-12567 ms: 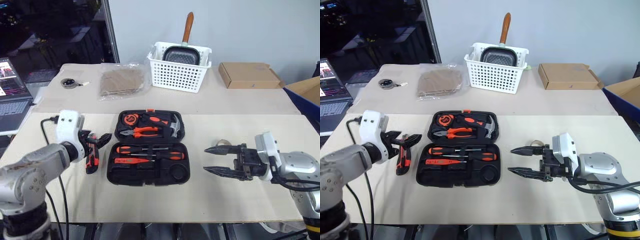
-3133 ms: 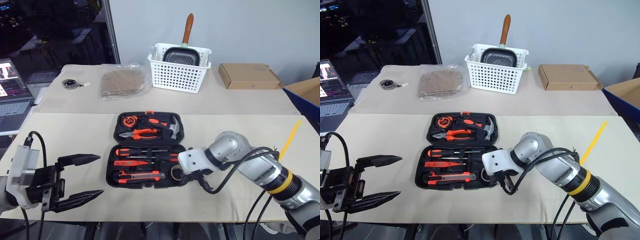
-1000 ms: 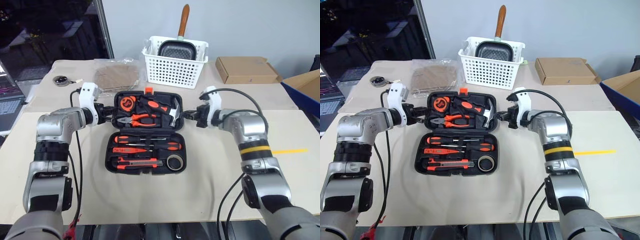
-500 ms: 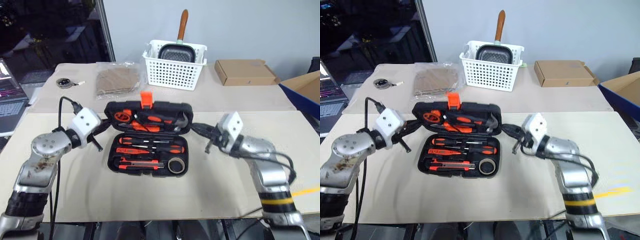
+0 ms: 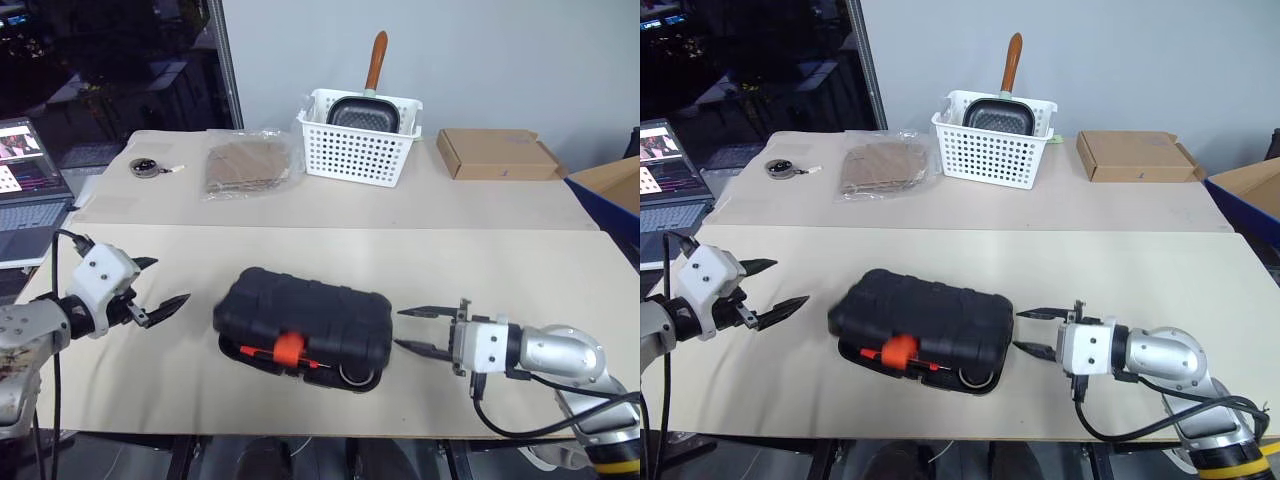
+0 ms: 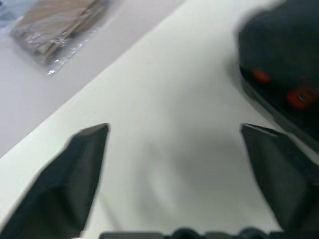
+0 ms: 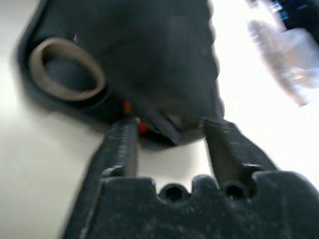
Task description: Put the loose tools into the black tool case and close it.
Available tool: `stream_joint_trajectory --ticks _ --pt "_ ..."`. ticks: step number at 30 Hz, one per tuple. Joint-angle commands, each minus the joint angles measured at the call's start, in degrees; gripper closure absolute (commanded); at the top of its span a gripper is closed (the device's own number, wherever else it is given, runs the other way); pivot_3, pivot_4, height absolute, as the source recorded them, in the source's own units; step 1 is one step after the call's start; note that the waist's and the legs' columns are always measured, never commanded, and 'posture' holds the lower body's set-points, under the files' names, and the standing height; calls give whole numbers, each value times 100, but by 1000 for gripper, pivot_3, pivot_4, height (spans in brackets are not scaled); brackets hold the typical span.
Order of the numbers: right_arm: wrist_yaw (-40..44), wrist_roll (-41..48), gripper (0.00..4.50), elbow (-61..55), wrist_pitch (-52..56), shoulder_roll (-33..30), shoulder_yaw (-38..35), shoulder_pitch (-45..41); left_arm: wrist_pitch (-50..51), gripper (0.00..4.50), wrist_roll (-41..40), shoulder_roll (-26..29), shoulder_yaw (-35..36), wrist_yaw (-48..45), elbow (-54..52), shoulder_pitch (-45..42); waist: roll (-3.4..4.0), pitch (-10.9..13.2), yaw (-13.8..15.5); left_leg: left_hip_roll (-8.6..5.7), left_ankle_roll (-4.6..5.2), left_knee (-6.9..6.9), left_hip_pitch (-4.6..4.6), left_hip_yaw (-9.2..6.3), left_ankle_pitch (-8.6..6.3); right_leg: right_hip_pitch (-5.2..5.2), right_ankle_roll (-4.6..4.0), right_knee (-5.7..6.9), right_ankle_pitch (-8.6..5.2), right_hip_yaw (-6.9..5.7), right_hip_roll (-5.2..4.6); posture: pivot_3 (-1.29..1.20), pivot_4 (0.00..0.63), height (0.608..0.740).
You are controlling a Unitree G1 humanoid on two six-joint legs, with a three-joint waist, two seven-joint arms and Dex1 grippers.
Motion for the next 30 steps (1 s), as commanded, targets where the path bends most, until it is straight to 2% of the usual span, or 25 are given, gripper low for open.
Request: stream_joint_trajectory --ticks 1,5,8,12,14,21,26,30 --pt "428 1395 1946 -725 1754 -612 -612 520 71 0 -937 -313 441 -283 -288 -140 2 -2 13 0 5 0 -4 -1 -4 1 -4 -1 2 -1 -2 0 150 740" --pt "757 2884 1946 -1588 3096 -1102 -797 723 498 0 -2012 -65 858 -1291 -750 259 -6 -1 -64 8 7 1 -4 -1 -20 0 -9 -2 -2 2 0 0 150 740" --pt "673 3082 2647 -1856 3398 -966 -416 231 844 0 -2562 200 1102 -1835 -1055 600 -13 3 -118 25 3 0 1 -2 -24 2 -15 -2 -8 0 4 0 150 740" --pt "943 2953 4066 -1999 3804 -840 544 -562 1097 0 -2924 521 1368 -2264 -1474 984 -8 5 -69 21 -4 0 12 -3 -19 2 15 3 -39 -5 15 0 150 740" --pt "1137 2703 4418 -1934 3840 -781 1013 -860 1176 0 -3047 603 1476 -2401 -1677 1160 -9 5 -55 20 -6 1 11 -2 -17 2 15 3 -40 -5 13 0 150 740" --pt "1614 1878 4418 -1525 3682 -520 2067 -1609 1294 0 -3312 545 1785 -2422 -2322 1662 -9 5 -10 10 1 1 -2 -3 -22 -2 -10 -4 -28 -8 6 0 150 740" --pt "1010 1095 4418 -1131 3772 -30 2455 -1907 1273 0 -3385 451 1981 -2387 -2700 2008 -10 4 -27 11 3 1 -5 -6 -29 -6 -18 -2 -34 -12 9 0 150 740" --pt "408 788 4418 -626 4076 402 2243 -2240 1190 0 -3304 376 2135 -2391 -2837 2221 -11 4 -91 12 -6 1 4 -5 -22 -3 -22 5 -36 -9 11 0 150 740"
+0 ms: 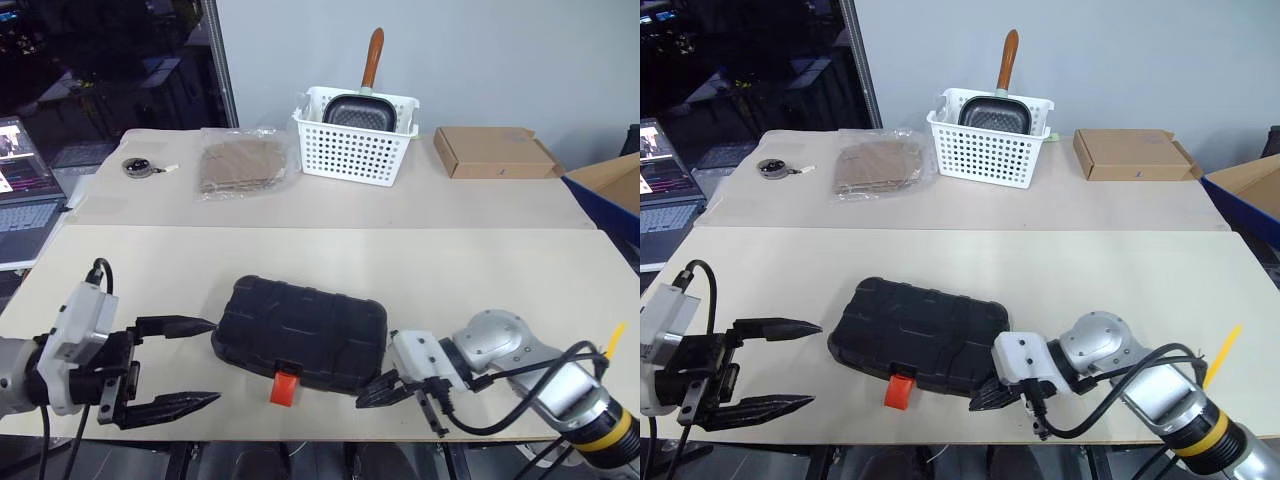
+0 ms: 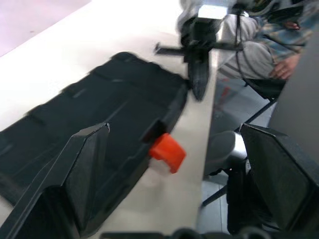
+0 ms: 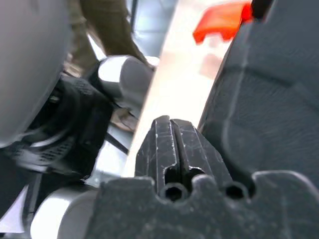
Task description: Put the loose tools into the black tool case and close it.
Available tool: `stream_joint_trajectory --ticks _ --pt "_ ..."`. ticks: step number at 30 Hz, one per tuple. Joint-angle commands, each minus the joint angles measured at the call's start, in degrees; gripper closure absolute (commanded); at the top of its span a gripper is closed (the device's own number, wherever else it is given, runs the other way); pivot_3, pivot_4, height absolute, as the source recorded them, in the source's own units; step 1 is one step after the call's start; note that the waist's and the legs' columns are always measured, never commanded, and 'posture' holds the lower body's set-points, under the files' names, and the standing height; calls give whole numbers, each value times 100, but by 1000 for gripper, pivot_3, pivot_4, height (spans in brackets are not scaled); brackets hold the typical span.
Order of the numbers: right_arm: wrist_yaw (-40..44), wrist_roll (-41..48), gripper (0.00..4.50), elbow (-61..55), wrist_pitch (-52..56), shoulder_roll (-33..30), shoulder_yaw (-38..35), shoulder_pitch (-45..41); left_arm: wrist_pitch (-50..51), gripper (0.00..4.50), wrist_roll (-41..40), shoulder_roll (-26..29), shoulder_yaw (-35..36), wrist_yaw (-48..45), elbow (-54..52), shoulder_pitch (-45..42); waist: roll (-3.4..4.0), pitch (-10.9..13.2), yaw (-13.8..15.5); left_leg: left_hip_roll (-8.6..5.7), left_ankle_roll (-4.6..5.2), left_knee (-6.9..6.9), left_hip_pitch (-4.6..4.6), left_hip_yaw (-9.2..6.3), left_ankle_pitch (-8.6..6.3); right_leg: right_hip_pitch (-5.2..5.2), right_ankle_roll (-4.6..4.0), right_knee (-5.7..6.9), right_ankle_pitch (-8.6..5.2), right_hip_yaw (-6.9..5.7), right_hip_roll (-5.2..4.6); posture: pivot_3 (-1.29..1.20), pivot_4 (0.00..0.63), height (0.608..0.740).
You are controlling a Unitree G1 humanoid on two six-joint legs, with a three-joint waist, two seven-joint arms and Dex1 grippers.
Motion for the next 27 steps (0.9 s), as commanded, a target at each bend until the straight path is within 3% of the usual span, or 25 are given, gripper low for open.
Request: stream_joint_trajectory --ticks 1,6,10,16,18,21,27 --pt "-870 -450 4418 647 241 408 -354 -531 -105 0 5 -57 293 29 -198 150 -1 1 -22 1 -4 0 5 2 4 1 5 2 0 1 1 0 150 740" --pt "-1844 -991 4418 2098 348 1278 -455 -1575 -126 0 79 -140 255 386 -265 109 -1 2 -35 6 -21 -1 31 2 42 9 -27 8 -2 2 10 0 150 740" --pt "-2310 -1268 4418 2611 567 1771 -444 -2054 -26 0 -5 -173 211 800 -320 -19 1 1 -17 9 -26 -10 29 0 48 2 -24 18 10 3 17 0 150 740" --pt "-2523 -1433 4418 2878 692 2150 -425 -2205 193 0 -40 -159 -143 1694 -211 -457 0 -1 -34 9 -25 -13 -16 -4 26 -37 -39 23 29 4 19 0 150 740" --pt "-2117 -1055 4418 2470 1101 1992 -567 -2109 252 0 43 -182 -423 2049 -85 -735 0 0 -40 9 -25 -13 -17 -4 22 -37 -38 20 29 5 17 0 150 740" --pt "-1915 -678 3661 1862 1632 1770 -834 -1937 390 0 185 -250 -1004 2575 180 -1245 1 1 -1 7 -23 -13 -17 -4 21 -35 -35 20 28 1 13 0 150 740" --pt "-2077 92 1664 691 3115 1855 -982 -1659 423 0 888 -216 -2301 2717 930 -1946 1 1 -7 7 -23 -13 -17 -8 20 -31 -33 16 28 -3 16 0 150 740"
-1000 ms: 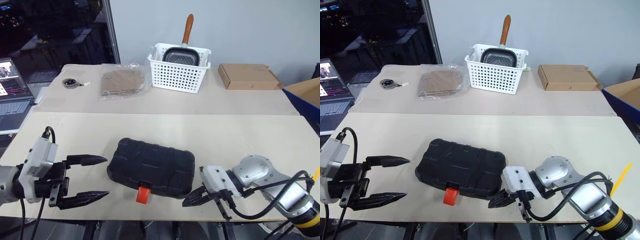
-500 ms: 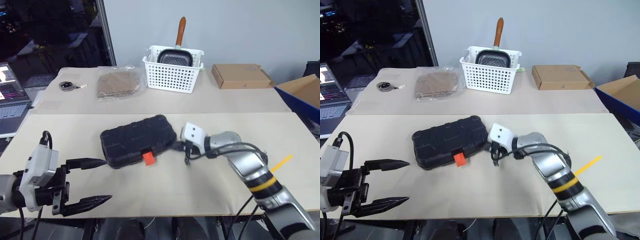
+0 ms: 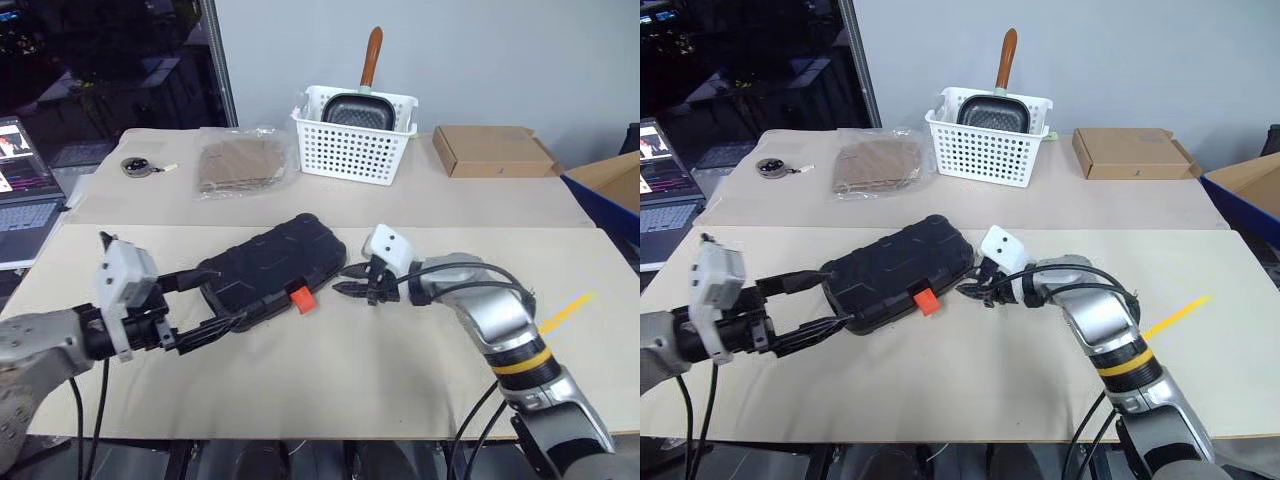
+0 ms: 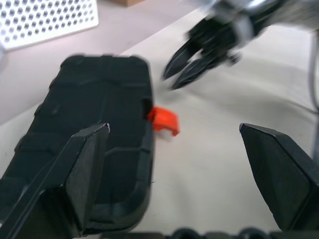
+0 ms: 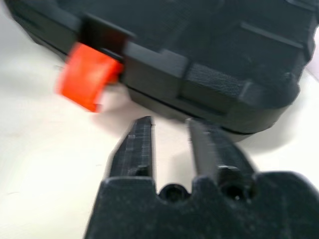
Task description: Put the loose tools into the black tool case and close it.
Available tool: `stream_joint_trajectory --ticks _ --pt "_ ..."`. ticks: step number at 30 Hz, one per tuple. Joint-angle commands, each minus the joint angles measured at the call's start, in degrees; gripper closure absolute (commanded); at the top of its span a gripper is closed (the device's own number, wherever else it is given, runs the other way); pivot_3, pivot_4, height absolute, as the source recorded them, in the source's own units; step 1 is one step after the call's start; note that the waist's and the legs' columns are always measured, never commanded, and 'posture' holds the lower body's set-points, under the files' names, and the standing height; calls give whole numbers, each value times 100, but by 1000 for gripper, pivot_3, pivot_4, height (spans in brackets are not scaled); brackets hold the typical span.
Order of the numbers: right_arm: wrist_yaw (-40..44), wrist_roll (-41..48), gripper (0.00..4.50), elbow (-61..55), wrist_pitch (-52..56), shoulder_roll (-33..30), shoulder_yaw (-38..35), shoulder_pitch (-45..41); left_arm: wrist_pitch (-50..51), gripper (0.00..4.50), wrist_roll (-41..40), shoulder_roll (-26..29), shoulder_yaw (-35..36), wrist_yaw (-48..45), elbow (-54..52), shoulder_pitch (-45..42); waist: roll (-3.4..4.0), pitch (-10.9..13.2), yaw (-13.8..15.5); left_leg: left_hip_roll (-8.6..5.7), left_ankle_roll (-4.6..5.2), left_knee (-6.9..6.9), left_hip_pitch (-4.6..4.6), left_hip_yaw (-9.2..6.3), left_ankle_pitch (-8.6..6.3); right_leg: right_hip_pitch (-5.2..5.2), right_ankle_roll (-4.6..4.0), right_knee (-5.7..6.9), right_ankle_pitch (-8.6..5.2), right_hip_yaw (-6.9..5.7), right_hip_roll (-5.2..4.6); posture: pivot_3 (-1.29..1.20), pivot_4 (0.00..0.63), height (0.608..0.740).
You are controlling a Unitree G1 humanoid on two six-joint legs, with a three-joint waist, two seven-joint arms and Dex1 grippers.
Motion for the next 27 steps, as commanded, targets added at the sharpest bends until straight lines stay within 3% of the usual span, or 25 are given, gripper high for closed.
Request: stream_joint_trajectory --ticks 1,3,12,27 --pt "-311 237 1189 -547 653 187 6 73 -41 0 490 39 -624 -38 490 -314 0 0 -33 0 1 0 1 0 -1 0 0 0 0 0 1 0 150 740" --pt "-560 119 662 -489 810 343 219 92 -177 0 781 17 -956 -164 903 -512 0 0 -43 0 0 0 1 1 -1 -2 -1 2 0 3 4 0 150 740" --pt "-1463 102 662 -263 1557 1168 373 -97 -548 0 1381 11 -1520 -676 1663 -964 0 0 -5 -6 0 1 -11 3 -1 -10 3 1 -1 1 -6 0 150 740" --pt "-1916 302 662 -518 2260 1448 321 -234 -734 0 1679 27 -1602 -1130 1581 -928 0 0 -16 -5 1 1 -30 0 -1 -29 5 2 -2 -1 -3 0 150 740"
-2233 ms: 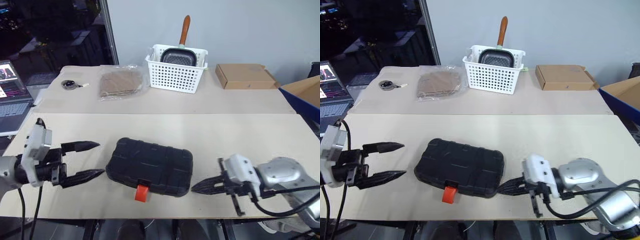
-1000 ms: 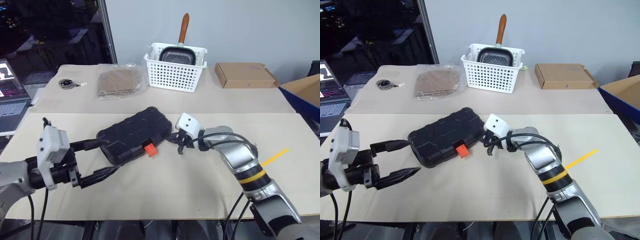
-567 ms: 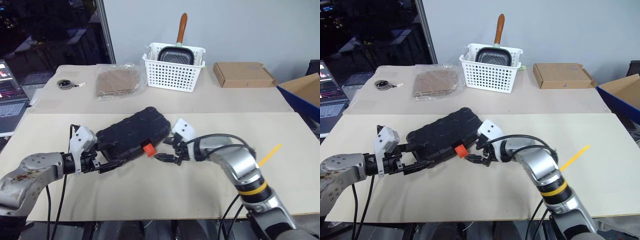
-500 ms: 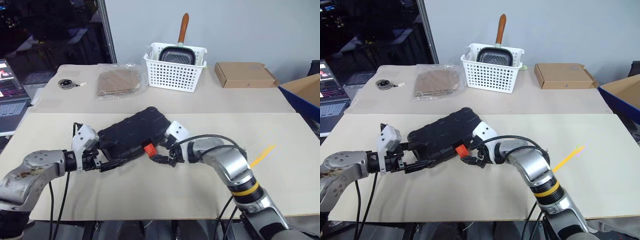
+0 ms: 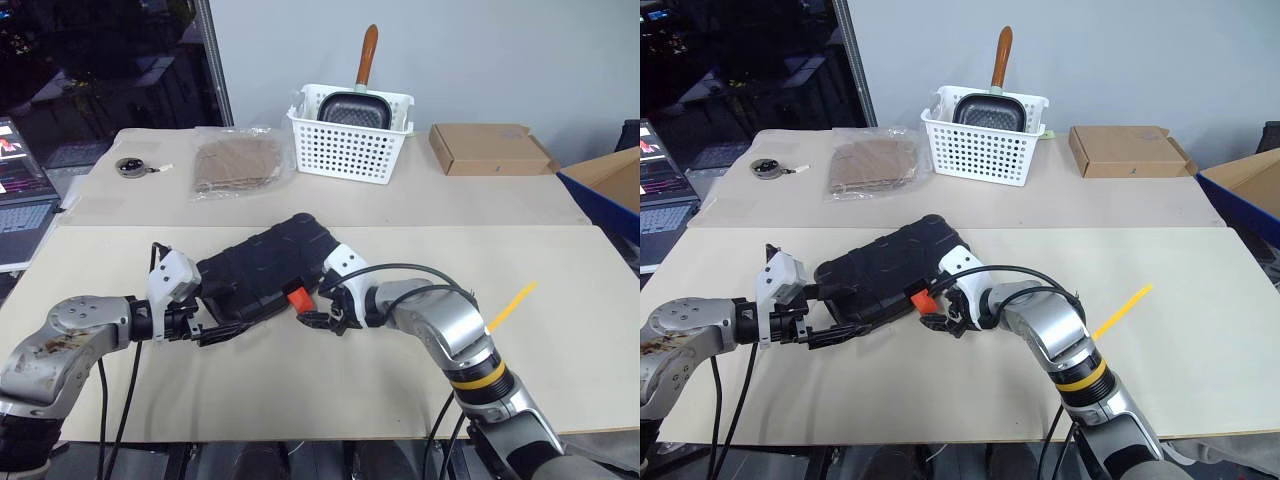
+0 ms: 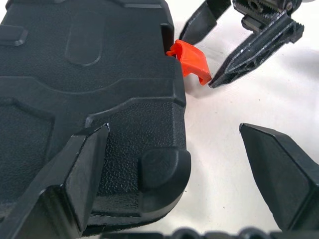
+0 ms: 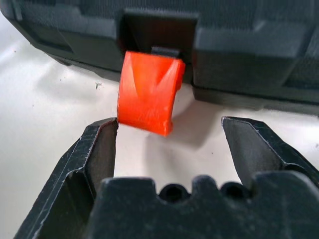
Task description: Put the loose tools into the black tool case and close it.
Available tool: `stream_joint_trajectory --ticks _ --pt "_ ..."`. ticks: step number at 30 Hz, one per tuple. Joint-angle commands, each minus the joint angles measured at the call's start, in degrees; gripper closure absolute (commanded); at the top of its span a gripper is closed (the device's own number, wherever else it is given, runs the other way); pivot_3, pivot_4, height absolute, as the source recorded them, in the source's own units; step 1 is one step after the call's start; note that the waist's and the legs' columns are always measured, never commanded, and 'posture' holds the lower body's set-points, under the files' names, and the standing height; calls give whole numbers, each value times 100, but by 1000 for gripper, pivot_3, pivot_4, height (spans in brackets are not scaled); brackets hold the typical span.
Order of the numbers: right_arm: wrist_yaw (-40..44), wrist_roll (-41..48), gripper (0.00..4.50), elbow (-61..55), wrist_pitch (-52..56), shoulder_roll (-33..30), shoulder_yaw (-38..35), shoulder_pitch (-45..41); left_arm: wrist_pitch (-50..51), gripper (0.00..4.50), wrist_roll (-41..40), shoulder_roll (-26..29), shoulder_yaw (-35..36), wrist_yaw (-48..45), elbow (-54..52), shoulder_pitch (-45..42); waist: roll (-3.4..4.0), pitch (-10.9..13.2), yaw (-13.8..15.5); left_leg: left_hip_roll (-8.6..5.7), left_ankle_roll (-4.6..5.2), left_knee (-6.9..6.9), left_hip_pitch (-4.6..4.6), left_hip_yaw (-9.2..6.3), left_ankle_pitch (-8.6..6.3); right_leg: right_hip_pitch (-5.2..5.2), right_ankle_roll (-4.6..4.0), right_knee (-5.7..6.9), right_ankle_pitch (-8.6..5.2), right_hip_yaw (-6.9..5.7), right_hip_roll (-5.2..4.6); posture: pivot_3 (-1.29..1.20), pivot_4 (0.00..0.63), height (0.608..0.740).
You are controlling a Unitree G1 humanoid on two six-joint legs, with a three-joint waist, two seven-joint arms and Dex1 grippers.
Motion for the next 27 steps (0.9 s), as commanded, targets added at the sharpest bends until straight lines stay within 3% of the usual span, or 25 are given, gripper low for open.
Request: stream_joint_trajectory --ticks 1,3,5,14,19,27 --pt "-142 127 893 -277 105 117 -88 -90 -50 0 125 36 -91 -106 18 17 0 0 4 0 0 0 -3 0 0 -3 0 0 0 0 0 0 150 740" --pt "-224 149 1316 -308 172 175 -103 -97 -65 0 147 32 -92 -126 34 11 0 0 3 0 0 0 -14 -1 0 -10 0 0 0 -1 0 0 150 740" --pt "-306 168 2022 -377 309 218 -98 -111 -72 0 168 29 -95 -145 47 5 0 0 0 -1 0 1 -22 -1 0 -16 1 0 0 0 -1 0 150 740" --pt "-613 257 2022 -554 708 350 -100 -119 -22 0 212 -4 -104 -167 18 -8 1 0 -3 -1 0 1 -22 -1 0 -17 1 0 0 -1 -1 0 150 740" --pt "-719 241 3271 -588 763 371 -71 -112 24 0 192 -57 -145 -135 -32 -30 1 0 -1 -1 0 1 -23 -2 0 -17 1 0 0 -2 -1 0 150 740" --pt "-857 270 3337 -615 477 483 -93 -96 29 0 201 -67 -132 -140 -15 -17 1 0 -8 0 0 1 -23 -2 0 -17 1 1 0 -2 0 0 150 740"
